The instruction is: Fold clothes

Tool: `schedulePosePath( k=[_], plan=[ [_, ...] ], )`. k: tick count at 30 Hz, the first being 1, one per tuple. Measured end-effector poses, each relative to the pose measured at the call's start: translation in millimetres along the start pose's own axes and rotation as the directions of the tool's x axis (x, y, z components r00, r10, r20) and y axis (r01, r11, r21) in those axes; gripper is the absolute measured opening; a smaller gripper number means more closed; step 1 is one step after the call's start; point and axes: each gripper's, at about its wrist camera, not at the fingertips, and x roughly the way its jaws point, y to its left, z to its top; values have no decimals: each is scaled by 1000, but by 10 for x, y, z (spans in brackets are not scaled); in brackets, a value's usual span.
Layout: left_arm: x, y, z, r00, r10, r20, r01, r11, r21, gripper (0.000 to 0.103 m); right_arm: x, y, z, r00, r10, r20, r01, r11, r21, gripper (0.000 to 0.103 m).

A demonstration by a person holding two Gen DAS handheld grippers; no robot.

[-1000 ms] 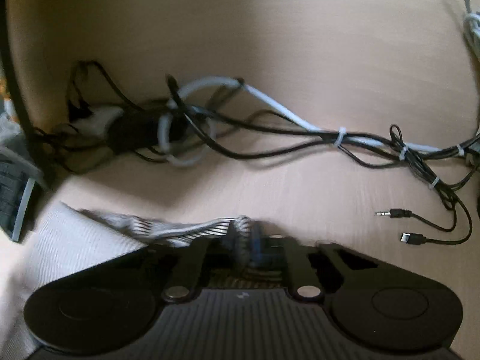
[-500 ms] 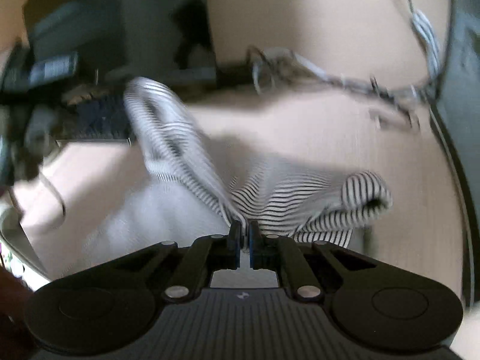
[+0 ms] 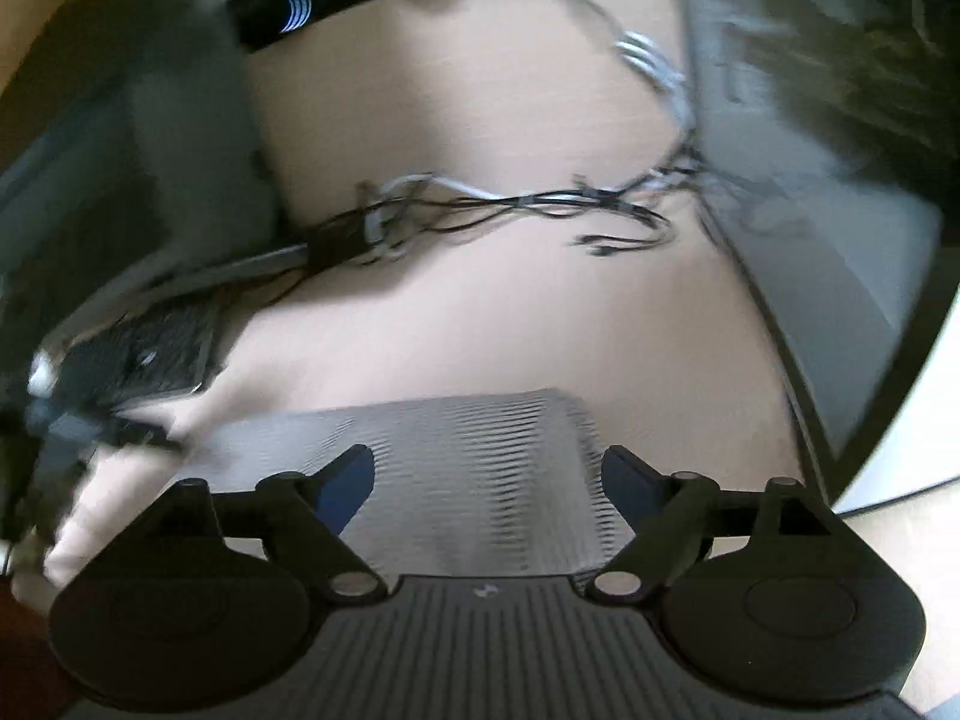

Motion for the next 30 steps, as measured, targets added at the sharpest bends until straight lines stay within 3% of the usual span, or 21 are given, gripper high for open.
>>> schedulePosePath(
  k=[2, 6, 8, 9, 10, 12, 16, 20, 25, 28, 30],
  plan=[
    [-1, 8, -66, 995, -102, -22, 100, 992, -79, 103, 195, -91, 43, 1000, 8, -24, -7, 999, 32, 85],
    [272, -119, -96, 980, -186, -76, 169, 967, -188, 102, 635, -97, 21, 991, 59, -119, -55, 998, 37, 85],
    [396, -193, -85, 977, -187, -98, 165, 965, -202, 89, 790, -27, 7, 985, 78, -156, -79, 997, -3, 68],
    [438, -222, -72, 979, -175, -103, 153, 969, -195, 76, 835, 9, 3, 984, 68, -166, -74, 997, -30, 53],
    [470, -222, -34, 982, -159, -103, 138, 972, -188, 63, 889, 10, 15, 983, 69, -170, -76, 996, -36, 45],
    [553, -152, 93, 986, -139, -93, 119, 974, -194, 55, 1021, -23, 65, 982, 83, -172, -82, 997, 13, 34],
    [605, -16, 585, 998, -58, 5, 58, 982, -179, 41, 1336, -110, 415, 990, 88, -109, -86, 996, 28, 29],
    [359, -82, 910, 991, -27, 132, 42, 993, -110, 38, 1379, -99, 834, 991, 129, -22, -128, 992, 11, 27],
    [109, -53, 732, 987, -40, 158, 58, 992, -109, 38, 1115, -32, 786, 985, 174, -13, -174, 984, -29, 27],
    [125, 36, 513, 991, -42, 124, 59, 989, -135, 38, 1021, -8, 588, 986, 162, -29, -163, 986, -36, 28],
    [259, 65, 376, 997, -7, 77, 17, 992, -128, 38, 1047, -4, 428, 990, 128, -58, -130, 991, -36, 28]
  ],
)
